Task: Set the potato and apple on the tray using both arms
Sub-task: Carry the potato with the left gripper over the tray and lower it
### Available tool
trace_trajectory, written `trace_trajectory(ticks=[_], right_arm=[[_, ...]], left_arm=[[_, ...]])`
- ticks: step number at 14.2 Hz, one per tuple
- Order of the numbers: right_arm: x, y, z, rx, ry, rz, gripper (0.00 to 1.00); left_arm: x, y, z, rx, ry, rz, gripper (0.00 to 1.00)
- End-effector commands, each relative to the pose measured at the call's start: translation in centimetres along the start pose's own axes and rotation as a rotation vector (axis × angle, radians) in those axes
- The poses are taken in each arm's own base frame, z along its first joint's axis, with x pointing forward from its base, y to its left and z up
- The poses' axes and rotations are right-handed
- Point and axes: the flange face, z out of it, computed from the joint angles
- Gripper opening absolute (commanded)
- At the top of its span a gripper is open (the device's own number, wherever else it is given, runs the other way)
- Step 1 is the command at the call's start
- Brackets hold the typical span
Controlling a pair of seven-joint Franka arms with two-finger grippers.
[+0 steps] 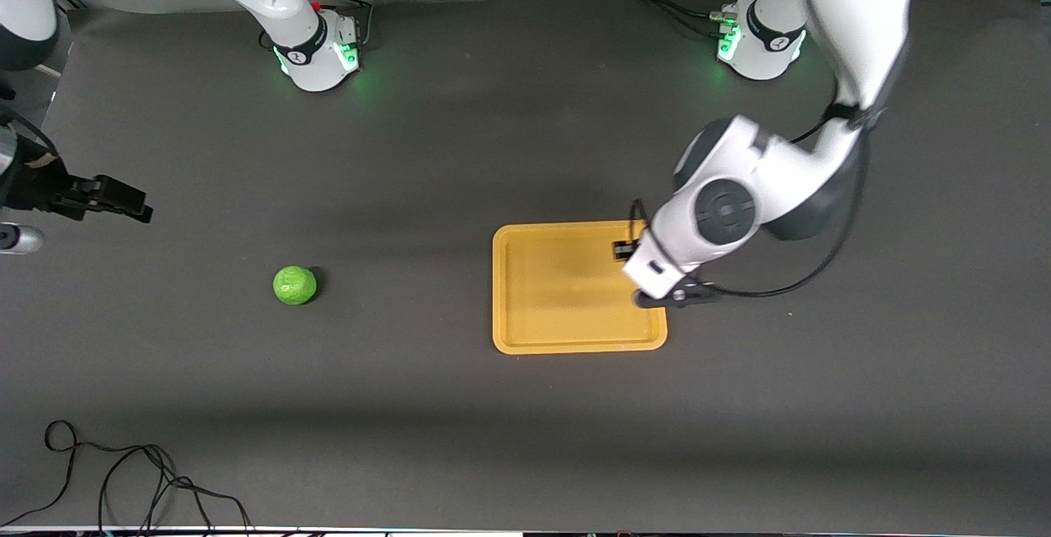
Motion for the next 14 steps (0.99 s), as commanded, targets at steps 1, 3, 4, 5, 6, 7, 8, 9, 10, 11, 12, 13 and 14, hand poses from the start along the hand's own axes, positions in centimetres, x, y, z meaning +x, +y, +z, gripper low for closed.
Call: trace_trajectory(ticks=[1,3,4,5,6,7,8,9,10,11,12,13,14], right_arm=[[0.2,-0.9,0.7,0.016,0.011,-0.018,1.0],[0.3,-1.9,1.0,0.017,0.01,-0.035,1.0],[0.2,-2.8,1.3,0.015,0.005,-0.05,1.0],[0.2,-3.0,1.3,0.015,0.008,-0.052,1.0],[0.2,-3.1,1.3,0.015,0.01,-0.053,1.0],[0.2,-3.1,1.3,0.015,0.01,-0.055,1.0],[0.1,-4.2,1.2,0.015,0.011,-0.073,1.0],[-0.1,-5.3,1.1,0.014,0.013,-0.091,1.0],[-0.2,-5.6,0.9,0.014,0.016,-0.096,1.0],[-0.1,-5.6,0.9,0.015,0.024,-0.096,1.0],[0.2,-5.7,1.1,0.015,0.03,-0.096,1.0],[0.3,-5.6,1.3,0.016,0.033,-0.095,1.0],[0.4,-5.7,2.1,0.015,0.024,-0.095,1.0]], left_arm=[[-0.3,-1.0,5.6,0.011,0.063,-0.027,0.0],[-0.3,-1.1,7.6,0.033,0.076,-0.033,0.0],[-0.4,-1.1,7.7,0.034,0.077,-0.031,0.0],[-0.4,-1.2,7.7,0.034,0.075,-0.034,0.0],[-0.3,-1.3,7.9,0.036,0.075,-0.035,0.0],[-0.2,-1.4,8.2,0.036,0.072,-0.037,0.0],[-0.2,-1.4,8.4,0.04,0.072,-0.034,0.0],[0.4,-2.2,8.7,0.057,0.081,-0.037,0.0],[0.4,-2.2,8.8,0.059,0.08,-0.036,0.0],[0.4,-2.2,8.8,0.059,0.08,-0.036,0.0],[0.4,-2.2,8.9,0.058,0.081,-0.035,0.01],[0.5,-2.2,9.1,0.051,0.084,-0.038,0.24],[0.6,-2.2,9.5,0.047,0.084,-0.043,0.37]])
